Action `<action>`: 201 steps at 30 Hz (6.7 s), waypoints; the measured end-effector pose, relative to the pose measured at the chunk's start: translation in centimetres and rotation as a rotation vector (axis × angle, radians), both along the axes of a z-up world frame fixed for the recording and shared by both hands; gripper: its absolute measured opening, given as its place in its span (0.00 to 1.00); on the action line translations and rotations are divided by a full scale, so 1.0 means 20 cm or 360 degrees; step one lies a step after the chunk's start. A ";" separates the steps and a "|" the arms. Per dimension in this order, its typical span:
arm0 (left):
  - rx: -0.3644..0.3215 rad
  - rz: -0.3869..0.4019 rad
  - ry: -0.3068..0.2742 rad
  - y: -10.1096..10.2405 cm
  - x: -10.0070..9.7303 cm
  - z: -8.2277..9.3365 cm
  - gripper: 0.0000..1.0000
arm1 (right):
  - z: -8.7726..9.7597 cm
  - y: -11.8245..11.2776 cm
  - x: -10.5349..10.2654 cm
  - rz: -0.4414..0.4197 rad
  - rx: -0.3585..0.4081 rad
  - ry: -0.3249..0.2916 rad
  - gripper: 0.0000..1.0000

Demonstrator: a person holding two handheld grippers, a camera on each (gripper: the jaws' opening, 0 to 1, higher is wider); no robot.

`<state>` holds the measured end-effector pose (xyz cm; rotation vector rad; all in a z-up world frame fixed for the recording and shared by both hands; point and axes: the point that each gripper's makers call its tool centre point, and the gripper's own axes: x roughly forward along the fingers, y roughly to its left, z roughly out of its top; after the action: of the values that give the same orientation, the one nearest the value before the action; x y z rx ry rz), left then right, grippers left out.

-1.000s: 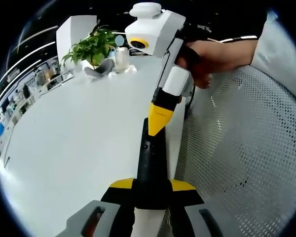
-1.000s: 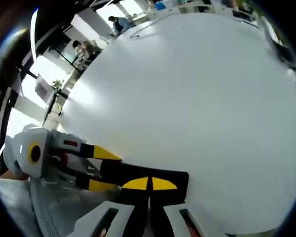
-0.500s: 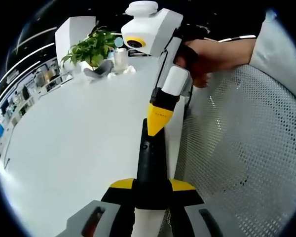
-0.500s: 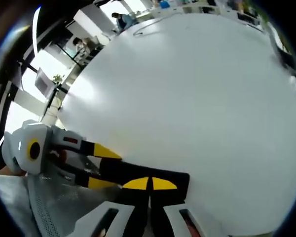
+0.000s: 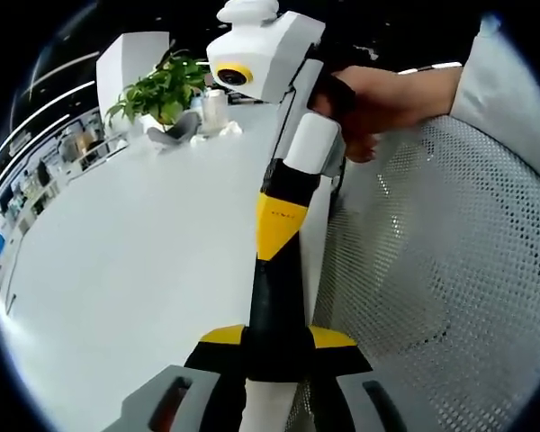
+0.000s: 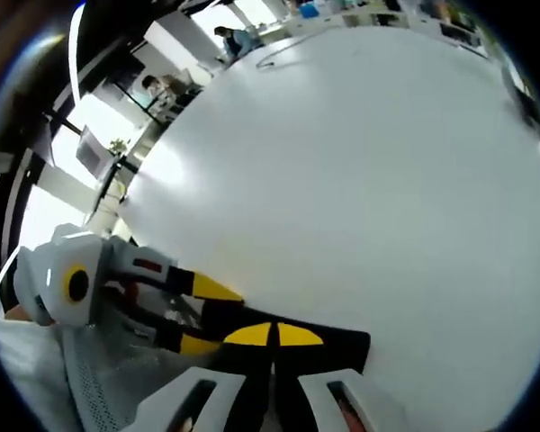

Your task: Press the specified remote control buttons in sequence, fully releasing each button before pressing the next.

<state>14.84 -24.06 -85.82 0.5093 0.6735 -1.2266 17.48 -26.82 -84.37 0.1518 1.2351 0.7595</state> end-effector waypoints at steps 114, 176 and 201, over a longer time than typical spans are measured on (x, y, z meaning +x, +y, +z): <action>-0.0040 0.0008 0.0013 -0.01 0.01 0.00 0.24 | -0.03 -0.01 -0.06 -0.0005 -0.0009 0.0137 0.00; -0.0048 0.0010 0.0014 -0.01 0.01 0.00 0.24 | -0.03 -0.01 -0.06 0.0034 -0.0054 0.0121 0.00; -0.0056 0.0012 0.0017 -0.01 0.01 0.00 0.24 | -0.04 -0.03 -0.10 0.0028 -0.0077 0.0217 0.00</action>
<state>15.06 -24.24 -85.87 0.4706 0.6612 -1.2332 15.46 -27.40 -85.10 0.1553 1.3846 0.7435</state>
